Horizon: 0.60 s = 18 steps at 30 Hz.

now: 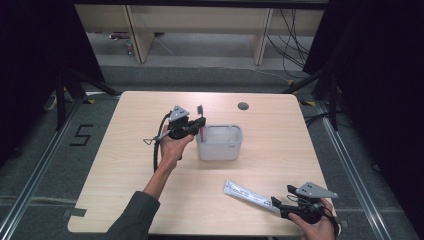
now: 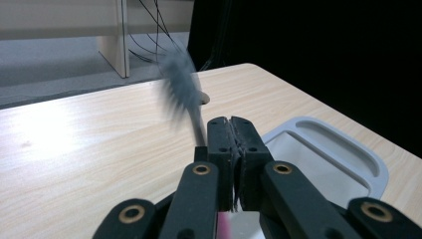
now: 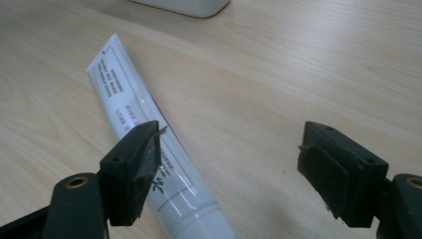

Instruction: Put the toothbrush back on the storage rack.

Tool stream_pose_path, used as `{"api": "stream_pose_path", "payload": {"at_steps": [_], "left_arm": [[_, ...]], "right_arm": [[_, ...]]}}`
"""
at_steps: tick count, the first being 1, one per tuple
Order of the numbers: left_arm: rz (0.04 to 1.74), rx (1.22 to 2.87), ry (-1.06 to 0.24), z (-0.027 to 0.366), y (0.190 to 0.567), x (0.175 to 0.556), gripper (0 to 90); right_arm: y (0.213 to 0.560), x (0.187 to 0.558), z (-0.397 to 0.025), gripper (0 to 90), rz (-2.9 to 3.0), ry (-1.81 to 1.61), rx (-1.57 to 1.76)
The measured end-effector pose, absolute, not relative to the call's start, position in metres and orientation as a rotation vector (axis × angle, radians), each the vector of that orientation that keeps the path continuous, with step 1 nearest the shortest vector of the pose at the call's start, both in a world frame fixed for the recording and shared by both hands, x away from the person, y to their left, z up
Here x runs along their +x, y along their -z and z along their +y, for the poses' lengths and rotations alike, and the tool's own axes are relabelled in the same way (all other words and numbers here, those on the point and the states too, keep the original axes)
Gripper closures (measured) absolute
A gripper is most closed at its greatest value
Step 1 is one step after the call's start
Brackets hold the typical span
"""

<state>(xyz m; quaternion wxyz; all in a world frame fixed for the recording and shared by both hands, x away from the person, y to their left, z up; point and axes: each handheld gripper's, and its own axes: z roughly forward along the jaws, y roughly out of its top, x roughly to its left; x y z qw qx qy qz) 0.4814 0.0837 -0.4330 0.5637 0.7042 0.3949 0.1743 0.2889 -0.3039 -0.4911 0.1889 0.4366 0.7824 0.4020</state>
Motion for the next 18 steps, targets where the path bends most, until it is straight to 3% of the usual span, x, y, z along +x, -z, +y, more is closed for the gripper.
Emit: {"api": "stream_pose_path", "payload": {"at_steps": [13,18], "left_arm": [[0.937,1.673,-0.406,0.089,0.431,0.475,85.4],[0.980,1.671,-0.389,0.097,0.428,0.468,77.6]], "right_arm": [[0.491,0.289,-0.304,25.2,2.204,-1.129,1.230],[0.491,0.287,-0.303,26.0,2.196,-1.144,1.291]]}}
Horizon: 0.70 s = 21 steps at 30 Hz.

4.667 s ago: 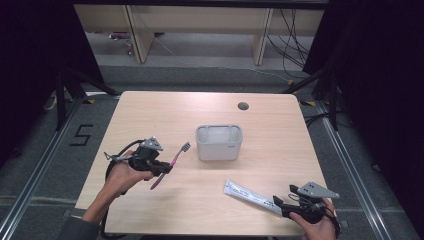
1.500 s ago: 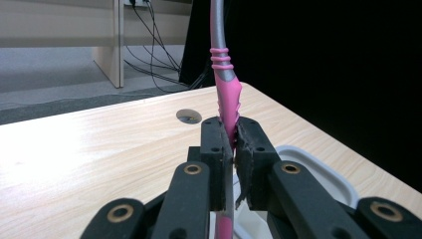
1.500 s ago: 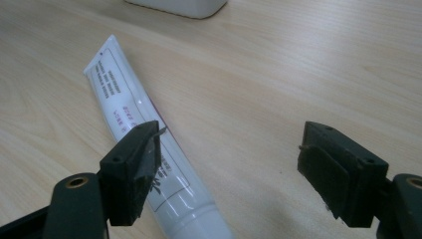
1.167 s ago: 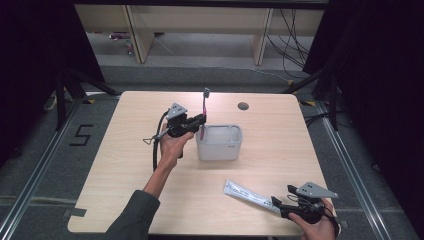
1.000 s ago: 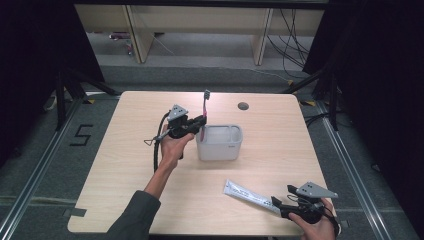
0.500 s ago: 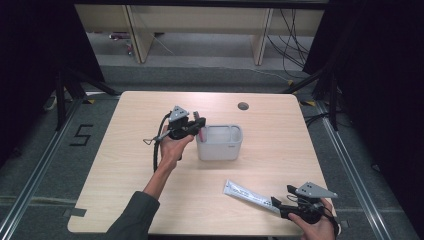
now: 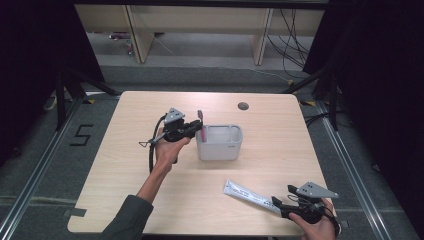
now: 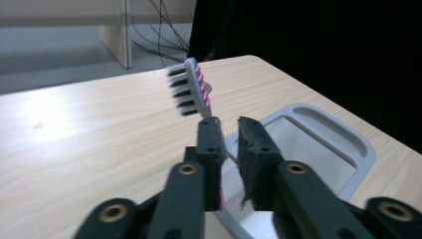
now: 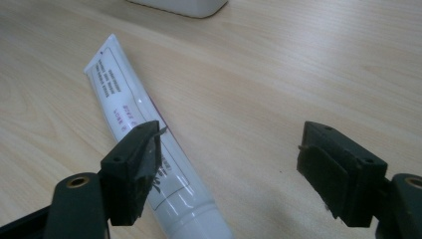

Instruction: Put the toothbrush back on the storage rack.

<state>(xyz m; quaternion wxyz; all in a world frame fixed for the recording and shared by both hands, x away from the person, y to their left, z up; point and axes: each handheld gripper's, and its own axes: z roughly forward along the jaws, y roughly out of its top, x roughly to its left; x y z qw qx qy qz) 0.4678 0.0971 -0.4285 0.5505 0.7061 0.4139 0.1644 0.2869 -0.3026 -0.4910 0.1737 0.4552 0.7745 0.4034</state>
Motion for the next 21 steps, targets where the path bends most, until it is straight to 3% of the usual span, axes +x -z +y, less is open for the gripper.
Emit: {"api": "stream_pose_path", "payload": {"at_steps": [12,21], "left_arm": [[1.025,1.666,-0.354,0.109,0.416,0.449,53.5],[1.017,1.679,-0.336,0.114,0.414,0.437,44.2]], "right_arm": [[0.491,0.287,-0.303,26.5,2.186,-1.149,1.282],[0.490,0.289,-0.306,26.5,2.180,-1.135,1.236]]}}
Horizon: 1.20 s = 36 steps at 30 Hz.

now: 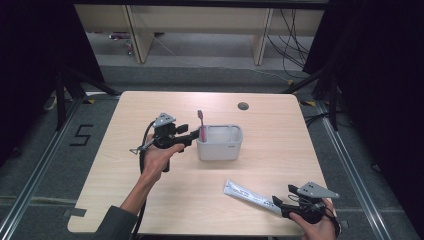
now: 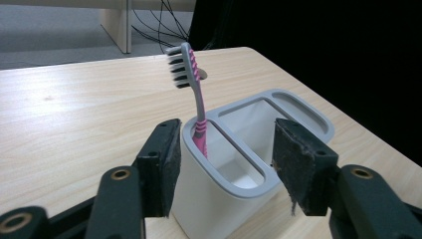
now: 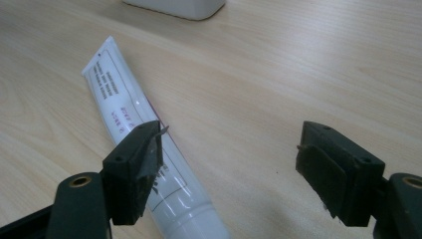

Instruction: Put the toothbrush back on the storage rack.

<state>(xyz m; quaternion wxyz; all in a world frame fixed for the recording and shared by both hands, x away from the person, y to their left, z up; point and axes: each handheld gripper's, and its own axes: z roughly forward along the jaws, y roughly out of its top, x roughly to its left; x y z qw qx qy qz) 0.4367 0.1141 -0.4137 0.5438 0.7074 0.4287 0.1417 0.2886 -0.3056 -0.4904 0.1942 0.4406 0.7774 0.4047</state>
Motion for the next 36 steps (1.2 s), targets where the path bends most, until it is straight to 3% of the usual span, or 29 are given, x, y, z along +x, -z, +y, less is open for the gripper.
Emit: {"api": "stream_pose_path", "payload": {"at_steps": [15,36], "left_arm": [[1.010,1.712,-0.299,0.121,0.414,0.415,34.7],[0.980,1.736,-0.313,0.129,0.414,0.398,33.2]], "right_arm": [[0.491,0.287,-0.303,26.5,2.185,-1.141,1.283],[0.491,0.287,-0.302,26.5,2.188,-1.136,1.296]]}}
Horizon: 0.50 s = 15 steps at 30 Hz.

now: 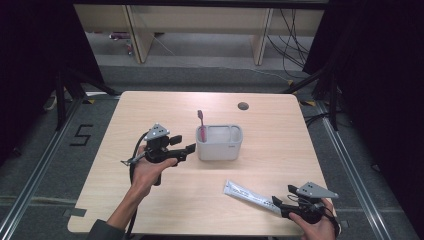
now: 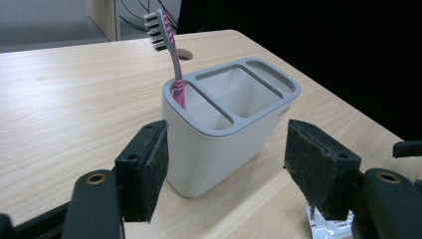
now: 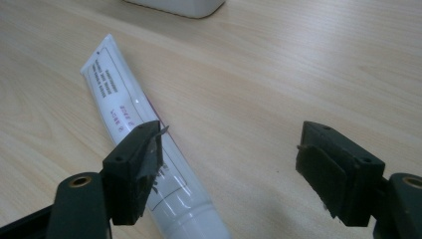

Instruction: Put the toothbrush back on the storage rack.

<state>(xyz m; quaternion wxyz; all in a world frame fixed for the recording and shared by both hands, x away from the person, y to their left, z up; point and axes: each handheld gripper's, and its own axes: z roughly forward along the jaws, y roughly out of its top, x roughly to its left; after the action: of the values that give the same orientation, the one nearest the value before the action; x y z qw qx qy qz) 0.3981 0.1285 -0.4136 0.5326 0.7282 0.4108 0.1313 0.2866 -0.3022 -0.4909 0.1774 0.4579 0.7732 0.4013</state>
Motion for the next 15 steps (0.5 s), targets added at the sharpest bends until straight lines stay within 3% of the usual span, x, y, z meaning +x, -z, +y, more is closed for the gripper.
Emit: {"api": "stream_pose_path", "payload": {"at_steps": [15], "left_arm": [[0.954,1.782,-0.326,0.143,0.424,0.387,23.4]], "right_arm": [[0.491,0.287,-0.302,26.5,2.185,-1.136,1.284]]}}
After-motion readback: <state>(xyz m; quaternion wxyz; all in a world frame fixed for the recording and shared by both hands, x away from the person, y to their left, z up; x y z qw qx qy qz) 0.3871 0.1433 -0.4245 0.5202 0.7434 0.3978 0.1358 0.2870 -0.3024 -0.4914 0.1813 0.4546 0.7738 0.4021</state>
